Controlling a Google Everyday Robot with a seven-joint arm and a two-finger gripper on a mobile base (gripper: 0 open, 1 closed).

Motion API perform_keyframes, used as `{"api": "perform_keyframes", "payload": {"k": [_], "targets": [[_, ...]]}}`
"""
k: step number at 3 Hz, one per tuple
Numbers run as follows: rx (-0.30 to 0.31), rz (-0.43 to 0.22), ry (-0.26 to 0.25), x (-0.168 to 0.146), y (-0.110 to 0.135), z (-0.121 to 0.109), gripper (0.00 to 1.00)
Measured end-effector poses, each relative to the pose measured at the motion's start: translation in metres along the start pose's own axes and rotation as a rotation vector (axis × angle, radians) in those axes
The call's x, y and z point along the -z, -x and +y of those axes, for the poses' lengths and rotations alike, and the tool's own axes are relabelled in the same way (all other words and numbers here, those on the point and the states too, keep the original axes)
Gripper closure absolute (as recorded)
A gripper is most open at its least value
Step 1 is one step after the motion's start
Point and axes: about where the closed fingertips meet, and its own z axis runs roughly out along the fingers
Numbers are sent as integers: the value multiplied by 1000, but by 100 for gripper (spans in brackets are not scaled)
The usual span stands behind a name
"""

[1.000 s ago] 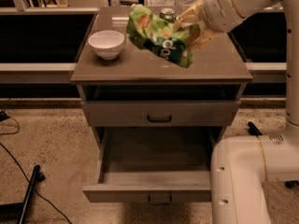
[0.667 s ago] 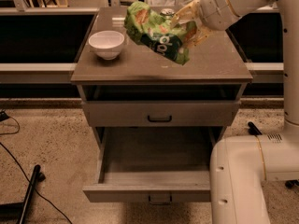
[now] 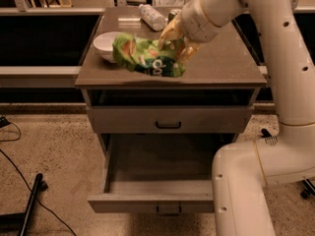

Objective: Place green rice chip bag into middle drawer

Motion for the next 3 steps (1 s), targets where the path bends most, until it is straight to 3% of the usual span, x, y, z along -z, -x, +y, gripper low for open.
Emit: {"api": "perform_keyframes", "payload": {"k": [1,2,3], "targets": [[270,-1,86,-12,32,-4,100],[506,25,205,-11,51,10,100],[712,23,360,-16,63,43,100]]}}
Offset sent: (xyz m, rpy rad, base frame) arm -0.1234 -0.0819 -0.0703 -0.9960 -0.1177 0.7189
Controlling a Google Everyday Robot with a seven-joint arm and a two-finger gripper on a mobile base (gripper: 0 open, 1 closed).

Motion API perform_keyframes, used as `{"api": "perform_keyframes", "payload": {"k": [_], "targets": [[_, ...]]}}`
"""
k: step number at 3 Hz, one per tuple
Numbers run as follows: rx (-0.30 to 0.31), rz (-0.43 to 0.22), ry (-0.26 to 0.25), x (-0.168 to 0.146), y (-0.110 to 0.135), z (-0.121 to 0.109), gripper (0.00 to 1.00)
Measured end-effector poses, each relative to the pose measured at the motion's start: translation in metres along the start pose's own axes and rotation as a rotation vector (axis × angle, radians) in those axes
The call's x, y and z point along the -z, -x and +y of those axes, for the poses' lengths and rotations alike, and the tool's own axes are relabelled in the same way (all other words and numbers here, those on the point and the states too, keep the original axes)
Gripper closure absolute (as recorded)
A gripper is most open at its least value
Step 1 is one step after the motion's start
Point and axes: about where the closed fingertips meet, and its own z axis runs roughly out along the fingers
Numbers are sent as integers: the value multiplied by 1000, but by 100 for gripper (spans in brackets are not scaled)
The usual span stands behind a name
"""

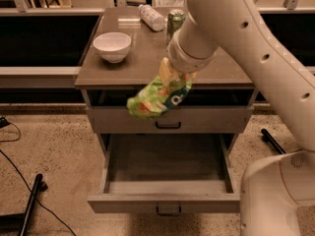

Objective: Place green rice chip bag into middle drawer

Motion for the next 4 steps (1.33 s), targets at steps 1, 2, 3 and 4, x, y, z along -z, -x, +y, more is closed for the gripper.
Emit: {"api": "perform_keyframes", "payload": {"k": [1,2,3,4], "targets": [[230,-83,176,-30,39,24,100],[222,-48,145,-33,27,17,100],[210,-38,119,-46,26,16,100],[117,-148,190,-103,69,49,100]]}}
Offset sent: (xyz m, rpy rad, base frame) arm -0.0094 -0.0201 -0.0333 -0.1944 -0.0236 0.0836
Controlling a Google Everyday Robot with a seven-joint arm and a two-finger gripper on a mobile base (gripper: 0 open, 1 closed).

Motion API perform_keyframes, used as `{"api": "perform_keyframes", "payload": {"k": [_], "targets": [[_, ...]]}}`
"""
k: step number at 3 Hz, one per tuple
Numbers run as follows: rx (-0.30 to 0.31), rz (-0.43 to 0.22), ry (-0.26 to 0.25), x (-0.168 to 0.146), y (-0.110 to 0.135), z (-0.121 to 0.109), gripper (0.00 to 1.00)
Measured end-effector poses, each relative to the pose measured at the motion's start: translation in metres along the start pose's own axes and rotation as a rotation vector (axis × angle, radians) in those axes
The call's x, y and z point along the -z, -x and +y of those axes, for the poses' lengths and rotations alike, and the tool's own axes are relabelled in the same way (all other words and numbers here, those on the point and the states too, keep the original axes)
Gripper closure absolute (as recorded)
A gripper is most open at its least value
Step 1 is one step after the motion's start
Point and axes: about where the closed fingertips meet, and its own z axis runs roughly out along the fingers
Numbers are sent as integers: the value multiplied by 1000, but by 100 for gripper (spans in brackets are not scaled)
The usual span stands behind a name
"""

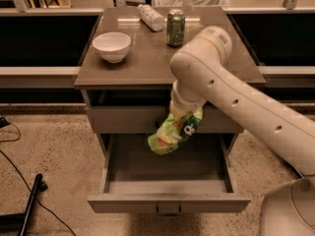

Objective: Place green rice chip bag into middle drawer

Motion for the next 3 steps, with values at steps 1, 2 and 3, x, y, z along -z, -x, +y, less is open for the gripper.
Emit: {"api": "perform_keyframes", "payload": {"k": [1,2,3], "targets": [[-142,-115,89,-73,53,25,100],[-232,-188,127,-121,91,38,100],[-307,-214,131,-152,107,44,100]]}}
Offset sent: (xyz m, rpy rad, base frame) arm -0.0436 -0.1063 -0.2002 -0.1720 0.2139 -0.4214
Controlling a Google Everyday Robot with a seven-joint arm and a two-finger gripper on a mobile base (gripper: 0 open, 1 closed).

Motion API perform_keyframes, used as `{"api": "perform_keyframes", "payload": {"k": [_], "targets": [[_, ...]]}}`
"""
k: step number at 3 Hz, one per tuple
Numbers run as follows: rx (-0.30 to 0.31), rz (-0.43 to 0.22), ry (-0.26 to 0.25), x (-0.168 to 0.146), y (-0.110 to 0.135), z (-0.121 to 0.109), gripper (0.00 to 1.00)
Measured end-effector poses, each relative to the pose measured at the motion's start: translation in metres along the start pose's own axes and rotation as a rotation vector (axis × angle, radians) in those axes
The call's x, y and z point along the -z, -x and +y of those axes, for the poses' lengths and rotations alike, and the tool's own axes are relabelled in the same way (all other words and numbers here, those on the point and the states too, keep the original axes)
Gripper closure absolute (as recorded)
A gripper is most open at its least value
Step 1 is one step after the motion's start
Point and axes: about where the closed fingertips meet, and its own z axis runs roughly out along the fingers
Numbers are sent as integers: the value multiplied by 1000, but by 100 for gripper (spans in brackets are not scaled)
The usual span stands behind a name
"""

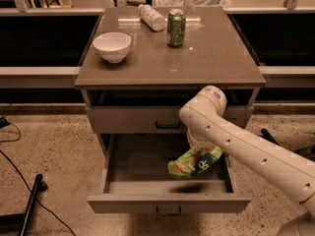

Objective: Place green rice chip bag into middle drawer

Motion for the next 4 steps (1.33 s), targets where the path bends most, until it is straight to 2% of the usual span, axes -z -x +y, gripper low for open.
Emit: {"api": "perform_keyframes", "payload": {"k": [1,2,3,4], "targets": [[-142,-2,-80,-29,5,2,100],[-300,57,-161,-46,3,0,100],[-419,94,-212,-56,4,-4,100],[-501,72,-258,-68,8,-12,86]]}}
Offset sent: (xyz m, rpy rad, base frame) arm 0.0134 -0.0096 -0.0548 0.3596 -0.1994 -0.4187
